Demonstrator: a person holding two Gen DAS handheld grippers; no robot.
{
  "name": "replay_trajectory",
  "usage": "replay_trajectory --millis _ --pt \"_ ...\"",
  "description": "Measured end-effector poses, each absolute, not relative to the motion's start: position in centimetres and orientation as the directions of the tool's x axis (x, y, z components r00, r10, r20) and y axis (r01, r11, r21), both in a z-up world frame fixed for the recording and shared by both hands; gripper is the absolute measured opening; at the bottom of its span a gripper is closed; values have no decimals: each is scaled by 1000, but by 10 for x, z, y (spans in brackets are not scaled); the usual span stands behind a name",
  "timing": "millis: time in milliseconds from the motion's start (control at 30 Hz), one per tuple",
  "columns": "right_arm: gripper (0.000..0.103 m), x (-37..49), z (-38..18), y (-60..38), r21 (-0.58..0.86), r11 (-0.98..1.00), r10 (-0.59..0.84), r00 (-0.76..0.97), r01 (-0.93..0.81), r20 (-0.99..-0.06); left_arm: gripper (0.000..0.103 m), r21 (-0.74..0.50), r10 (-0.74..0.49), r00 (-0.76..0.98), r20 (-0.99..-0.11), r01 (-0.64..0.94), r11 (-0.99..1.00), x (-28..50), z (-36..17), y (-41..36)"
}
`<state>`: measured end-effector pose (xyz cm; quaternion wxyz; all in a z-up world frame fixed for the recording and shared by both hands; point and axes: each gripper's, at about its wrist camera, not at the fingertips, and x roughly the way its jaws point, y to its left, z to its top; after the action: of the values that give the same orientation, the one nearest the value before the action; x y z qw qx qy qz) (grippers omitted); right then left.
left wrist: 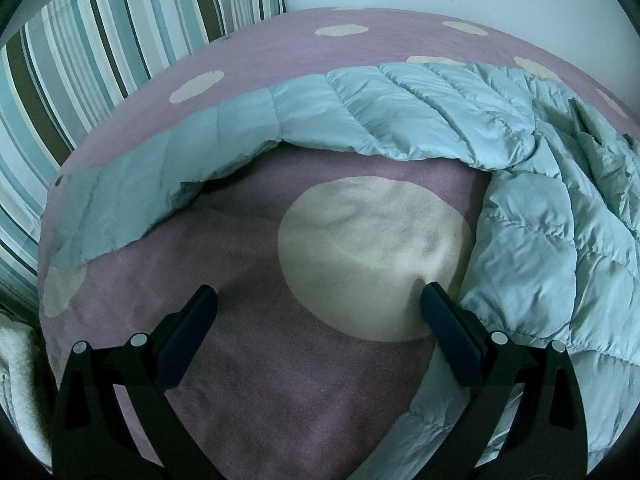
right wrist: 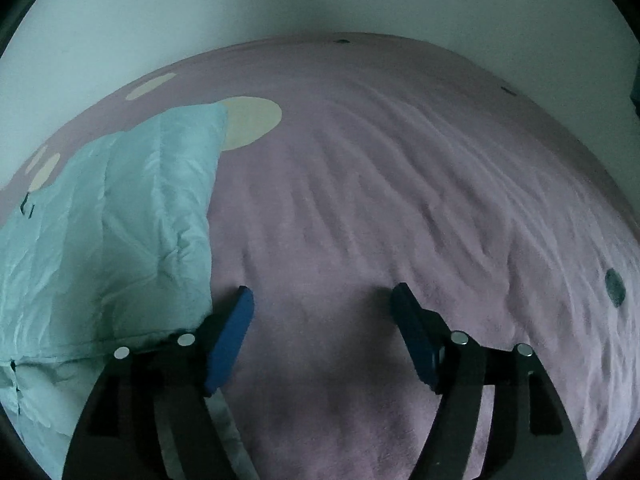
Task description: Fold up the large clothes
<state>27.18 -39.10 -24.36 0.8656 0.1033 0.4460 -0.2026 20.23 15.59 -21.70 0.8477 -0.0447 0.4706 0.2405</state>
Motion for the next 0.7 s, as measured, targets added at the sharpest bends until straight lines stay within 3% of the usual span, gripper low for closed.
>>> replay_trajectory --millis 133,500,700 --pt "87 279 -247 -391 -25 878 -294 497 479 -817 101 112 333 447 -830 -452 885 201 -218 161" --pt "88 285 -247 -390 -11 872 -289 498 489 -818 101 40 261 461 -848 -436 899 174 -207 183" --pt "88 286 -247 -388 -10 872 -289 498 490 -818 101 31 308 460 -833 -516 856 149 -200 235"
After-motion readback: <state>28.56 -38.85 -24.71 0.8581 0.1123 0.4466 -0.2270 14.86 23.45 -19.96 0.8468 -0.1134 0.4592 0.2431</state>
